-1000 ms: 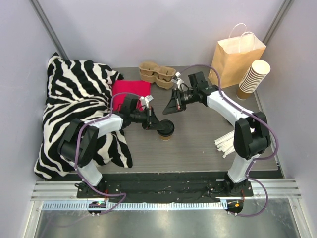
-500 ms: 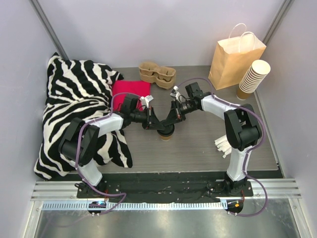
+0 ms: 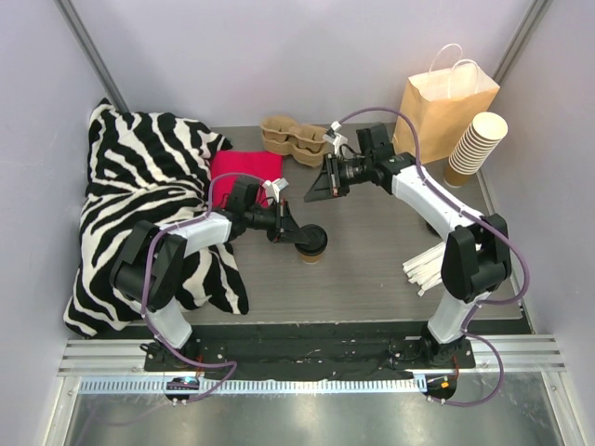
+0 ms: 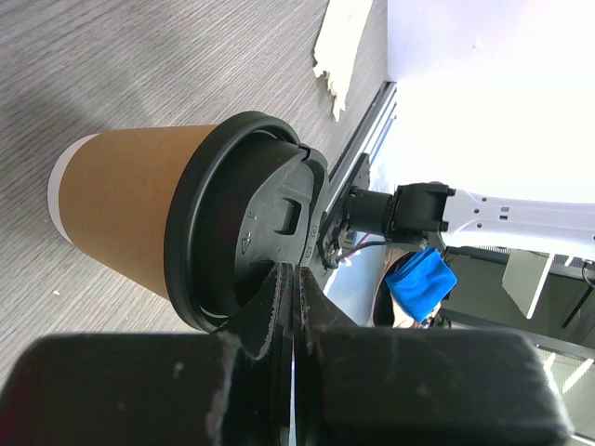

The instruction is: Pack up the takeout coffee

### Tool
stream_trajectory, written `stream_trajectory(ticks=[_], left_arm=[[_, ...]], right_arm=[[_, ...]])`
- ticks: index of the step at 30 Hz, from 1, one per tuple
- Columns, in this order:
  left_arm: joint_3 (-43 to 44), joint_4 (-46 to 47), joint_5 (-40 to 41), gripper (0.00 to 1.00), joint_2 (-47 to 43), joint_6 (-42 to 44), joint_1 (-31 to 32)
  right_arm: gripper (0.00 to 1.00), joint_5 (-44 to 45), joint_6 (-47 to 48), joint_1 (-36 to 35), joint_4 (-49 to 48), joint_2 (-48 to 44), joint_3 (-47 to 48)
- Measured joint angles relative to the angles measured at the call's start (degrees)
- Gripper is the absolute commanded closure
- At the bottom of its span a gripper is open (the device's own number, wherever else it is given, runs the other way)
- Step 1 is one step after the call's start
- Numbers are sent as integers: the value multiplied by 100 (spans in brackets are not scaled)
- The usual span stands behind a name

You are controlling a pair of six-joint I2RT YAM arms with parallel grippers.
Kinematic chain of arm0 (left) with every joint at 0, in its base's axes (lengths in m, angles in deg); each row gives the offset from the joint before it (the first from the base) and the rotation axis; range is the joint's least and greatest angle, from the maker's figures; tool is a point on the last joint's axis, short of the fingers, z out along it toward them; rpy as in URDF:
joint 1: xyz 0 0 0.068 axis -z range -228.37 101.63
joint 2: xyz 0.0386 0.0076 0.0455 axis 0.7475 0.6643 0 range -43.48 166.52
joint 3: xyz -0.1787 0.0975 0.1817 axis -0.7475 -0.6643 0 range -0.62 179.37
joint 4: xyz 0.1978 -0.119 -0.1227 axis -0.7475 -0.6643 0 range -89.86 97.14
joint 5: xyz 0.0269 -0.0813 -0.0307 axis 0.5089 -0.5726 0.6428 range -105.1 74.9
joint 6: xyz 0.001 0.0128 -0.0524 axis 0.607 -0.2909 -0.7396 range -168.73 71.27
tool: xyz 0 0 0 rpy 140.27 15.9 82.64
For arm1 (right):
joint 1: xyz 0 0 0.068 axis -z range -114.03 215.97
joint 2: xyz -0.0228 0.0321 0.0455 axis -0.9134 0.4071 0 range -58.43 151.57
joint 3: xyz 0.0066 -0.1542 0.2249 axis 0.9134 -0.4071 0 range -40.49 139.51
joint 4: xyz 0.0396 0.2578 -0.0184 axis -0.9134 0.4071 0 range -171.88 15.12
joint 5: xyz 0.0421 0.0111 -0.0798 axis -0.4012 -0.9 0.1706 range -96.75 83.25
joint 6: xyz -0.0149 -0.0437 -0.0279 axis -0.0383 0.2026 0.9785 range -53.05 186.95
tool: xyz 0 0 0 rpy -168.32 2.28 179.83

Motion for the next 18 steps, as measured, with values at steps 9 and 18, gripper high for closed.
stream_trajectory(ticks=[9,18], left_arm=[[7,-20,2,100,0,2,0],[37,-98,11,100,4,31,0]], right_arm=[[98,520,131,-92,-109,1025,-520],[96,321,103,-50,-114,1117,-584]])
